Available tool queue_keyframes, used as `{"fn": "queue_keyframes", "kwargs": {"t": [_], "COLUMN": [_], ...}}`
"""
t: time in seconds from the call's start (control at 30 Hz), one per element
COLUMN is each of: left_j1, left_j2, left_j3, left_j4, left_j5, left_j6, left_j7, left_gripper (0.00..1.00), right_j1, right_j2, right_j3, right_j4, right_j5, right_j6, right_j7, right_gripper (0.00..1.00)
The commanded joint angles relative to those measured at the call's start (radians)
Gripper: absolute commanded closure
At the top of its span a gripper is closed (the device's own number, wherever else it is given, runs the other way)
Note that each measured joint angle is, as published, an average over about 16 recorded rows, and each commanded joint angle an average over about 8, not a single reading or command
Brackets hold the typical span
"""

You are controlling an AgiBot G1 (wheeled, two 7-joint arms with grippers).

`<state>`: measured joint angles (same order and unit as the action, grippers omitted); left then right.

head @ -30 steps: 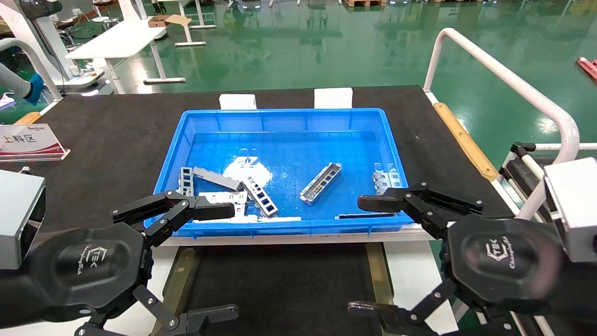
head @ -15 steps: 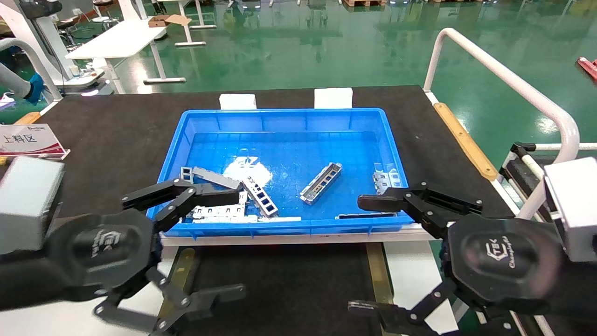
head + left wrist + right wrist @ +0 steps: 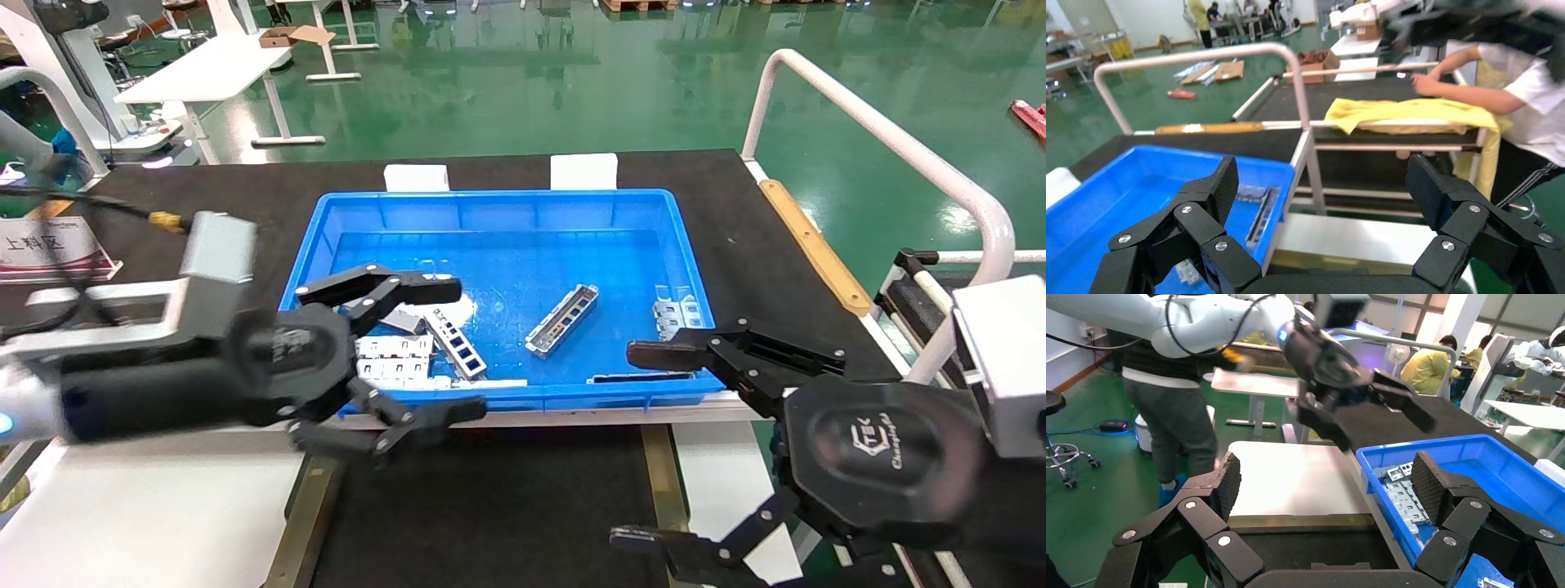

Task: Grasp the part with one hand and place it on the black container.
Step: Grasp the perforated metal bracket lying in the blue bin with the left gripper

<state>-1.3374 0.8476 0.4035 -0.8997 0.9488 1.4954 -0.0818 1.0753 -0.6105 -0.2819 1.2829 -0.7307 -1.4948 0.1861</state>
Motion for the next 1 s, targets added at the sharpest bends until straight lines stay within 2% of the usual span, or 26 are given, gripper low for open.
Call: {"fn": "queue_keyframes", "kwargs": {"t": [0.03, 0.33, 0.57, 0.8, 1.0], "left_j1": [-0.032, -0.182, -0.259, -0.297, -0.311], "left_j2": [0.030, 0.188, 0.304, 0.408, 0.479], "left_j3": [0.015, 0.071, 0.101, 0.119, 0.123], "left_j4": [0.058, 0.414, 0.641, 0.776, 0.829], "left_j5": [0.028, 0.146, 0.224, 0.268, 0.276], "left_j6": [0.000, -0.049, -0.243, -0.445, -0.546], "left_j7": [0.017, 0.181, 0.283, 0.358, 0.400], "left_gripper": [0.00, 0.00, 0.00, 0.00, 0.00], "right_j1": [0.000, 0.000, 0.000, 0.000, 0.000], "right_j2": [0.000, 0.000, 0.001, 0.001, 0.001], "right_j3": [0.000, -0.001, -0.001, -0.002, -0.002], "right_j4": [0.000, 0.000, 0.000, 0.000, 0.000], "right_j5": [0.000, 0.001, 0.001, 0.001, 0.002], "right_j6": [0.000, 0.000, 0.001, 0.001, 0.001], "right_j7": [0.000, 0.000, -0.001, -0.001, -0.001], "right_gripper": [0.00, 0.00, 0.00, 0.00, 0.00]}}
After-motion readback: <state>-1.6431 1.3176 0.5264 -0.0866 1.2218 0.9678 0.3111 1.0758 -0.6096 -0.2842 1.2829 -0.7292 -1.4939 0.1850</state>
